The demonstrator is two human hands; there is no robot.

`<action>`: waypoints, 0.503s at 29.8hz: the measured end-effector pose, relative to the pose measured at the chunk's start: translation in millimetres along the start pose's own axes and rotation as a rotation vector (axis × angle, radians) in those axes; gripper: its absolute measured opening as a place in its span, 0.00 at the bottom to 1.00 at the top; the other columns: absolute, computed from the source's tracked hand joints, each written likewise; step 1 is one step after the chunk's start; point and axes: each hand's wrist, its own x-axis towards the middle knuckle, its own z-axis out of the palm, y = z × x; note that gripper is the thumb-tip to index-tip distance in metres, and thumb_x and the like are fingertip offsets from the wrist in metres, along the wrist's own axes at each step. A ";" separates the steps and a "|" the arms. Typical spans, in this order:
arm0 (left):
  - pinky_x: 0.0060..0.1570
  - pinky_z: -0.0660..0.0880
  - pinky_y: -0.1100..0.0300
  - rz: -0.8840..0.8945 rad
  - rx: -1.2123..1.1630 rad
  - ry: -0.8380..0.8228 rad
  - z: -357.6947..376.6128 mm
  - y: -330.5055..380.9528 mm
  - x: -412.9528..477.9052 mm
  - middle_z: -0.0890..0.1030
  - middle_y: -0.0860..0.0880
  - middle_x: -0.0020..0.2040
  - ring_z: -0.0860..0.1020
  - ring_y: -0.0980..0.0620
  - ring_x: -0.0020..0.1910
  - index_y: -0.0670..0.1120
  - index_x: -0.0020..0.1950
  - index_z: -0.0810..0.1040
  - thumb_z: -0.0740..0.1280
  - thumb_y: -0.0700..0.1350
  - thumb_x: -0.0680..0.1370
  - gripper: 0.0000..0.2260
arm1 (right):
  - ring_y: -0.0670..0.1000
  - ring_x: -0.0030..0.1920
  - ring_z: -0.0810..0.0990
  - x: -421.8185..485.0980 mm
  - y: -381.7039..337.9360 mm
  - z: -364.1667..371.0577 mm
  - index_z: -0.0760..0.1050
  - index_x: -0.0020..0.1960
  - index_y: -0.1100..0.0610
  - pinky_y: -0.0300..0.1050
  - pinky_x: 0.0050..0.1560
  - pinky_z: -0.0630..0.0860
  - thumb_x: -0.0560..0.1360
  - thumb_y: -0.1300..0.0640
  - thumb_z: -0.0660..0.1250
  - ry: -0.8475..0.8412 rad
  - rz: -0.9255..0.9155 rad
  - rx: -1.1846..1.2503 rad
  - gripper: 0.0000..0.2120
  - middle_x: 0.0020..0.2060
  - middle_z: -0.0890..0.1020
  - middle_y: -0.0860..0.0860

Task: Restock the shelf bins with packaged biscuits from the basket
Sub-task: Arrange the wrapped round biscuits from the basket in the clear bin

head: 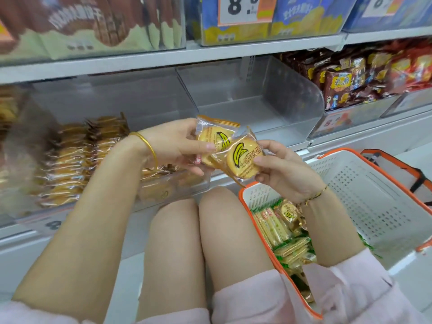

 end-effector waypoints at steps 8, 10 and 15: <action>0.30 0.79 0.63 -0.052 -0.027 0.255 -62.9 -3.9 -27.6 0.79 0.44 0.44 0.76 0.52 0.35 0.45 0.51 0.74 0.60 0.36 0.79 0.06 | 0.49 0.31 0.81 40.1 -20.8 46.7 0.71 0.51 0.58 0.48 0.35 0.80 0.74 0.68 0.64 0.063 -0.013 -0.110 0.08 0.37 0.81 0.53; 0.31 0.78 0.62 -0.065 -0.047 0.324 -74.3 -7.1 -28.6 0.80 0.44 0.45 0.77 0.52 0.36 0.46 0.50 0.73 0.60 0.36 0.80 0.06 | 0.47 0.30 0.81 53.7 -23.4 62.9 0.70 0.51 0.58 0.43 0.29 0.79 0.74 0.70 0.64 0.091 -0.049 -0.161 0.10 0.36 0.81 0.52; 0.30 0.77 0.63 -0.067 -0.040 0.543 -100.4 -22.7 -20.0 0.78 0.40 0.54 0.76 0.52 0.39 0.43 0.62 0.69 0.62 0.39 0.79 0.12 | 0.54 0.47 0.81 90.5 -26.8 93.8 0.68 0.59 0.57 0.52 0.45 0.77 0.72 0.66 0.69 0.130 -0.089 -0.378 0.19 0.51 0.80 0.57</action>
